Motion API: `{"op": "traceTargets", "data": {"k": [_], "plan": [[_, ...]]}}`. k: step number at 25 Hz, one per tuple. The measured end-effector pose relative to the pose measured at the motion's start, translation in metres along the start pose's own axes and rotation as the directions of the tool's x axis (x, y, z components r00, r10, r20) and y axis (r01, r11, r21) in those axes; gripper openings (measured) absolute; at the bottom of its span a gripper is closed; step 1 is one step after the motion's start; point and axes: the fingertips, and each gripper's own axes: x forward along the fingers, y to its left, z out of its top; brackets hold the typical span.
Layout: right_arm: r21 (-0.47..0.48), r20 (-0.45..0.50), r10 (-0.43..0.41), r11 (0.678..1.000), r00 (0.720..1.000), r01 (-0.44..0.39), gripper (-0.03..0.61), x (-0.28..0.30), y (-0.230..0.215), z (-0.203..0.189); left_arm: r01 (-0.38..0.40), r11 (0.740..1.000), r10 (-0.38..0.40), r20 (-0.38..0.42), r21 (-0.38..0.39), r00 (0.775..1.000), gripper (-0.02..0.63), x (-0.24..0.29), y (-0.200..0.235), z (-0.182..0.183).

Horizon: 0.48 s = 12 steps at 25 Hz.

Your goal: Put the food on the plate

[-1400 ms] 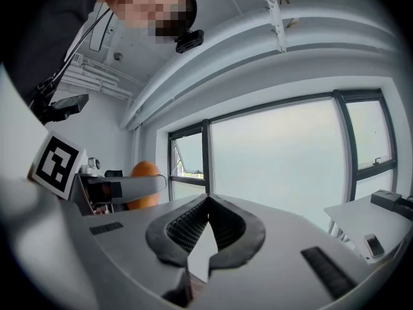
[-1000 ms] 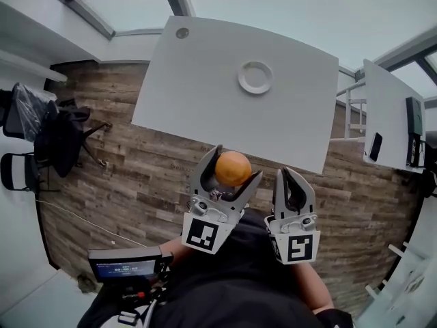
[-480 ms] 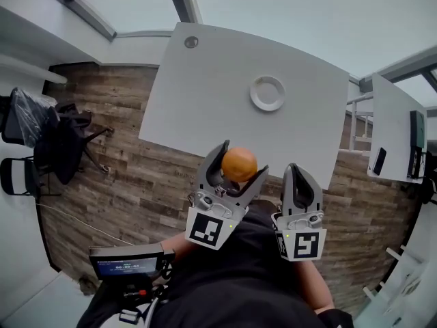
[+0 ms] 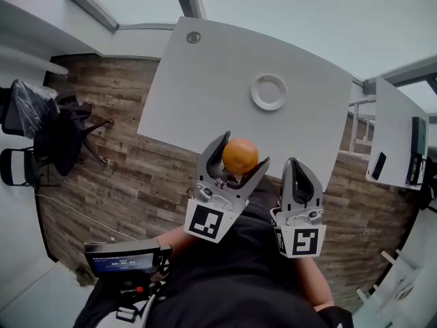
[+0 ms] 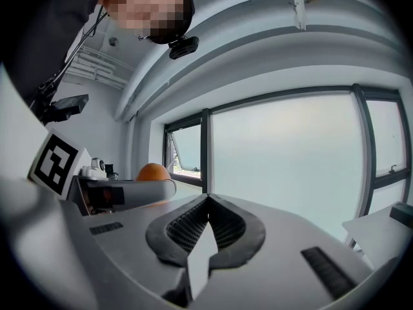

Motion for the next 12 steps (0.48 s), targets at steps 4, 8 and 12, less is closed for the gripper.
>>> {"op": "traceTargets", "data": {"k": [4,8,12], "plan": [[-0.005,0.027,0.025,1.000,0.999,-0.025,0.006,0.003,-0.009,0.007,-0.011,1.000,0.011,-0.002,0.001,1.000,0.351,0.012,-0.006,-0.003],[0.013,0.046,-0.003,1.000,0.999,0.003,0.006,-0.001,-0.037,0.010,0.008,1.000,-0.007,-0.024,0.021,1.000,0.351,0.033,-0.021,-0.008],[0.038,0.052,-0.034,0.999,0.998,0.032,0.006,0.003,-0.052,0.010,0.020,0.999,-0.018,-0.050,0.033,0.999,0.351,0.052,-0.020,-0.016]]}}
